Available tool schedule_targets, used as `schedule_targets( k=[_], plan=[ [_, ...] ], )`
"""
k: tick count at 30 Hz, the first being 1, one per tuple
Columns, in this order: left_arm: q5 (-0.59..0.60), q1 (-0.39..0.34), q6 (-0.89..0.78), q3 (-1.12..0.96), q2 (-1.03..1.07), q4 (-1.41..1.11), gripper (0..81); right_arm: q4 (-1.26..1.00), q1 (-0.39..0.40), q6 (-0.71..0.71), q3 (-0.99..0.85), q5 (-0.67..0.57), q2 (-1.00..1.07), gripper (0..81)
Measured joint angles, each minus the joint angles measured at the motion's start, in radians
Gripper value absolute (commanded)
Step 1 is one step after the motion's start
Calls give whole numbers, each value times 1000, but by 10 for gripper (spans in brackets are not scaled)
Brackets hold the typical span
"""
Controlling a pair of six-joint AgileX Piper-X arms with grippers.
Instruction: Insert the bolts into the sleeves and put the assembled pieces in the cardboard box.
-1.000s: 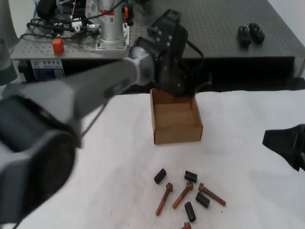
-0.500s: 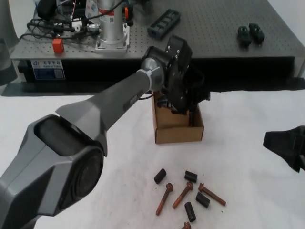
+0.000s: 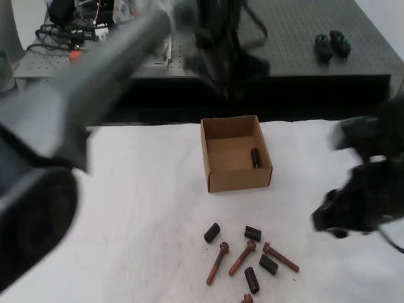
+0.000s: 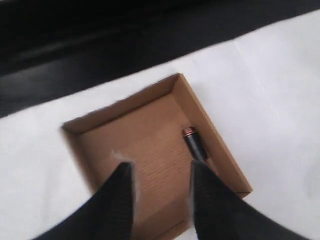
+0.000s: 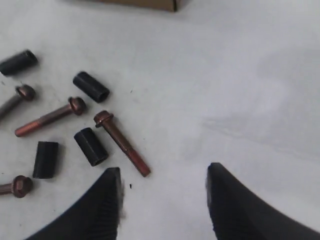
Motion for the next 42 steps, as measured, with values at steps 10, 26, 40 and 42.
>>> schedule_targets(
  k=[10,26,40,42],
  plan=[
    [-79,46,40,439,-270,-103,247,42,163,-168,-198,118,409,385],
    [14,49,147,1031,-598,-375,247,-11,194,-189,-218,128,523,158],
    [292,13,227,1050,-484,-375,342,-34,84,-41,-109,121,264,30],
    [295,-25,233,1039,-439,-374,342,-34,64,-17,-65,114,176,30]
  ],
)
